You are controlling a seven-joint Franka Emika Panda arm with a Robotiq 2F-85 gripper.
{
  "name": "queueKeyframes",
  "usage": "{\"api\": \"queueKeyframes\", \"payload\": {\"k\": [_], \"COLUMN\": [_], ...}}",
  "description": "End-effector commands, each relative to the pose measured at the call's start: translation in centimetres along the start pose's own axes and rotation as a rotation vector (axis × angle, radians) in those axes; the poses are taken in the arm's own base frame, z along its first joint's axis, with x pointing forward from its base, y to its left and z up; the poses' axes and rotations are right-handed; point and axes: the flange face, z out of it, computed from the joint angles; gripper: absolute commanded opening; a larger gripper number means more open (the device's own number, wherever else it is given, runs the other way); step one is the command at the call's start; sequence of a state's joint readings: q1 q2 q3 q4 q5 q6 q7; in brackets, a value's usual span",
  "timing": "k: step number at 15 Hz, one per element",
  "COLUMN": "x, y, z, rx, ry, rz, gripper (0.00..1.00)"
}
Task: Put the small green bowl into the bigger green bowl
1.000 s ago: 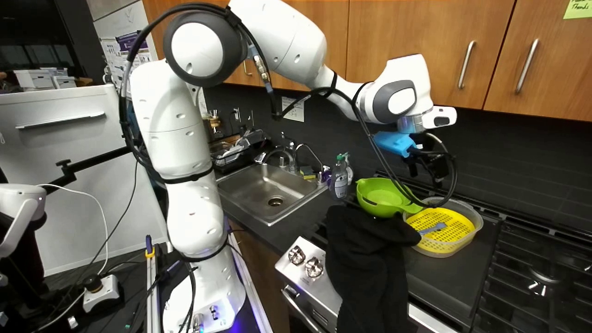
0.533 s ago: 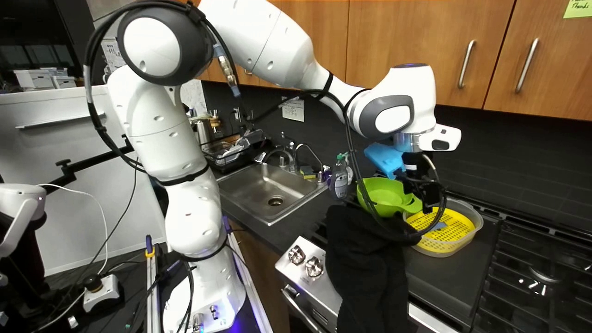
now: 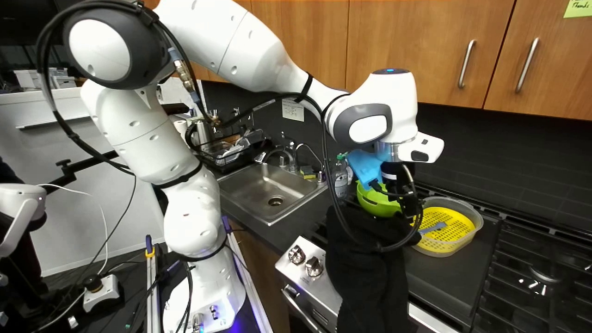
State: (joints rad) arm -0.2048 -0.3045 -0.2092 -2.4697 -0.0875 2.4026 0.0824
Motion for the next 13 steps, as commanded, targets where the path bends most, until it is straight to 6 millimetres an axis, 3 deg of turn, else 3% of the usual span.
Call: {"api": "queueKeyframes", "payload": {"k": [1, 13], "x": [-0.39, -1.18], "y": [0.2, 0.41], "z": [-0.15, -0.32], "rx": [0.003, 0.009], "ry": [0.005, 0.019], "rz": [0.005, 0.01], "gripper": [1.0, 1.0]}}
